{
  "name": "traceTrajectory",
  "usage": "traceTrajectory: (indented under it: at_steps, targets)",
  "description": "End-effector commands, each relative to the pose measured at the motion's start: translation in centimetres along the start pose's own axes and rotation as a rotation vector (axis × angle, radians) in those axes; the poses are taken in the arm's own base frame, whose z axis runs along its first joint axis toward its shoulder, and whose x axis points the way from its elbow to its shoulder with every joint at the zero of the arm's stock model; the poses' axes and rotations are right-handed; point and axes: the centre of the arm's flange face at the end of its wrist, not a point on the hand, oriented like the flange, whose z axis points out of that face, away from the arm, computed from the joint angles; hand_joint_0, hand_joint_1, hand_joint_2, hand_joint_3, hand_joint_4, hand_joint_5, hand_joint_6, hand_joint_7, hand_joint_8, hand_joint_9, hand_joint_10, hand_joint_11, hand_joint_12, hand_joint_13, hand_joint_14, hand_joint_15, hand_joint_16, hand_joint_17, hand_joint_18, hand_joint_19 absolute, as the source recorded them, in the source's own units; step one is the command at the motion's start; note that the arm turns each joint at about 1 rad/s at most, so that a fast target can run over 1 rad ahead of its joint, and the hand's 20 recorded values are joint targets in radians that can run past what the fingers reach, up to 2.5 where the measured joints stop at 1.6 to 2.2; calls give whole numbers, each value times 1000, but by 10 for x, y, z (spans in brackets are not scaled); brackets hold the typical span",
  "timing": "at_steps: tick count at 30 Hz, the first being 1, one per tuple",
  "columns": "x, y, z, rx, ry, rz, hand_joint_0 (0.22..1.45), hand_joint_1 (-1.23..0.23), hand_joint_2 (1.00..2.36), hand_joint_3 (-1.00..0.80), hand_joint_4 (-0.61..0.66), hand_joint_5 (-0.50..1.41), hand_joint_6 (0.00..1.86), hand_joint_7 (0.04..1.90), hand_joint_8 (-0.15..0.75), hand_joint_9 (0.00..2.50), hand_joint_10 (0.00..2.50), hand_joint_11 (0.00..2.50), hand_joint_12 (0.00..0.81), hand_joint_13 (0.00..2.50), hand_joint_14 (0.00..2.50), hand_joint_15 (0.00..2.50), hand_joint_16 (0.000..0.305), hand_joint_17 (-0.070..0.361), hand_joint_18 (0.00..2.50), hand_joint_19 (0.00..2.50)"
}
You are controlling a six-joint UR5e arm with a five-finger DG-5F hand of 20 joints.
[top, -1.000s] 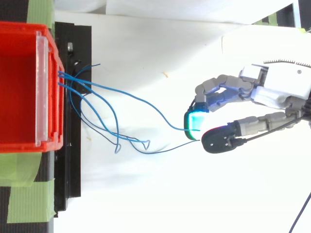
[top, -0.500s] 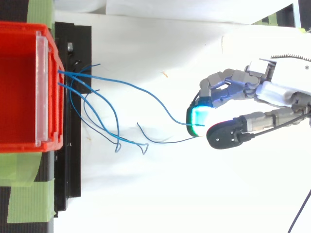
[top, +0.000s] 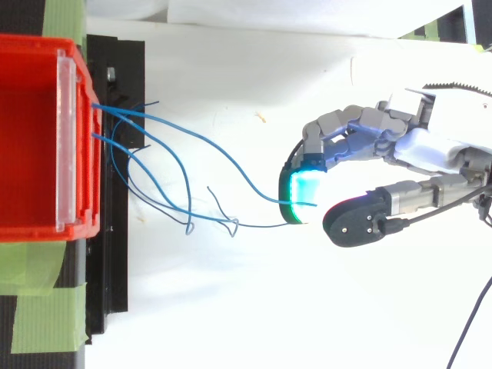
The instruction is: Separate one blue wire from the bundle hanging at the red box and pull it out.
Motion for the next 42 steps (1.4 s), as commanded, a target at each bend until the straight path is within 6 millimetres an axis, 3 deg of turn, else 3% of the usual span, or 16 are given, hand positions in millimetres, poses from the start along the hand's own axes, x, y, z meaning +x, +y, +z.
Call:
traceTrajectory:
  at_steps: [1,14,26,42]
  targets:
    - [0,0,0,0,0,0,600,-800,1041,28,-265,-158,839,1268,257,598,25,999,317,320,28,750,45,100,278,543]
    - [0,0,0,0,0,0,599,-799,1043,56,-273,-157,841,1288,258,606,25,1016,316,336,29,749,45,101,301,540]
    - [0,0,0,-2,0,1,590,-781,1036,120,-292,-148,869,1263,266,779,28,1292,353,480,32,905,47,105,347,586]
    - [0,0,0,-2,0,1,589,-789,1037,88,-295,-151,861,1271,263,794,27,1281,358,470,30,885,47,107,349,573]
